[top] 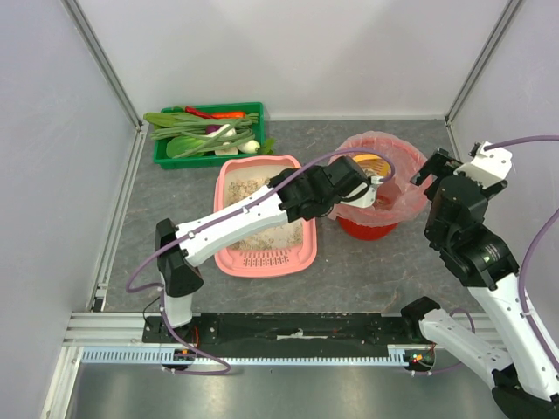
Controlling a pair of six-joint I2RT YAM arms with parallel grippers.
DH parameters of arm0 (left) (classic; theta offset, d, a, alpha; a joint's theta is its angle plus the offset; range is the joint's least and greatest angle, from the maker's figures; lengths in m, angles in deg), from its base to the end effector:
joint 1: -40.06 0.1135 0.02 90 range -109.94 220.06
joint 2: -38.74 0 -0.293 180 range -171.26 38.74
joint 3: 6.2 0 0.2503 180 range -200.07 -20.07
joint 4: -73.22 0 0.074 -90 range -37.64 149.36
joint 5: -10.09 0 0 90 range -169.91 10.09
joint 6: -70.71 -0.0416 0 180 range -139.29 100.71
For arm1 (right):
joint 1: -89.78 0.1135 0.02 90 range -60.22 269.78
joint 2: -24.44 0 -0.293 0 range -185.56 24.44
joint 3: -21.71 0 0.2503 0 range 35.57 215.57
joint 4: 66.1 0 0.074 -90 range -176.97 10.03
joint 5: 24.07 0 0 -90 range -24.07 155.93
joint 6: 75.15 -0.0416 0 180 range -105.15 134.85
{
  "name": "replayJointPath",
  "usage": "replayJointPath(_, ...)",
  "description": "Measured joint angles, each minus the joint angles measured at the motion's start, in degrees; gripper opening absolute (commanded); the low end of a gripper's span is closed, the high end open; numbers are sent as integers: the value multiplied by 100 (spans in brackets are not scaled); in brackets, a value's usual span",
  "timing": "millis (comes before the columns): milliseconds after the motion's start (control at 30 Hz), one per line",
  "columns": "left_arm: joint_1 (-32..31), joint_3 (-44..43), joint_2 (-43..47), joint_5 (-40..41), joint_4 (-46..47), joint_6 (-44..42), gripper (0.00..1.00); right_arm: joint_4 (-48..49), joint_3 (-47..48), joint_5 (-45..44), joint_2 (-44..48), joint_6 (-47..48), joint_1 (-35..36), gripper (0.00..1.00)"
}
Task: Clean the litter box
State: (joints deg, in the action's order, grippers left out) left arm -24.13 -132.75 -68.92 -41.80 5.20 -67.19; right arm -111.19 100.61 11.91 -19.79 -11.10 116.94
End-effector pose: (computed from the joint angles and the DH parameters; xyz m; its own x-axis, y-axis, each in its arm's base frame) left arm 0.2040 -0.3629 0.3930 0.1744 0.9803 -0.0924 0.6013 -0.0317 0.7984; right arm 0.1157 0.0215 0.4425 0.0478 0.3135 -0.9484 0.4660 0.8328 0.2988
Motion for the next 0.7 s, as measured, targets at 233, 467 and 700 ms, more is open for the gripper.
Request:
replayJointPath(233,-20,-63,9,-94,-7,0,2,50,-240,98,-55,0,0,98)
replayJointPath(467,-20,-490,-61,-358,-153,2,2,352,-704,643,-168,63,-2,98)
replayJointPath(700,15,-323,-61,-527,-372,24,2,595,-1045,1255,-254,39,-205,98)
